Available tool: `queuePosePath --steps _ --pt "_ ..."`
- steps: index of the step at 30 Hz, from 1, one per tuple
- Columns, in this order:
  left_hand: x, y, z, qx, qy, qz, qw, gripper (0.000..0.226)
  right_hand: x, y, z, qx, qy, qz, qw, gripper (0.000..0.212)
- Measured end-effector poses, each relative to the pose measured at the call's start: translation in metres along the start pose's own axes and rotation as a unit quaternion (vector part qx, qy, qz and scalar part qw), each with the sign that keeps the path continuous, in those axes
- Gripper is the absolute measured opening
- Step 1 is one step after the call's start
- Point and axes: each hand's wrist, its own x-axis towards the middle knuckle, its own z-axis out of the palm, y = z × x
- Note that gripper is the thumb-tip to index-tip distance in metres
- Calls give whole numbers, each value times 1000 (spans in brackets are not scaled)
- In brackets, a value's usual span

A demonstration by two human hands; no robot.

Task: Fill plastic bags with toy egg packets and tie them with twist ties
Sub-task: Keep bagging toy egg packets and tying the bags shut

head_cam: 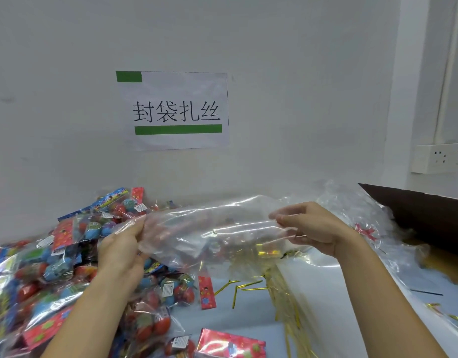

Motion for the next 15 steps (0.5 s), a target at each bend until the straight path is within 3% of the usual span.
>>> queuePosePath --steps 4,10,12,15 --pt "3 1 -1 -43 -54 -12 998 31 1 0 1 6 38 5 999 14" --pt "-1 7 -7 -20 -181 -25 983 63 8 3 -1 84 209 -13 974 12" --pt "-3 7 -7 8 -207 -52 977 60 8 3 -2 82 227 -26 970 18" --pt "-9 5 -3 84 -214 -81 970 36 8 3 -3 71 233 -32 969 21"
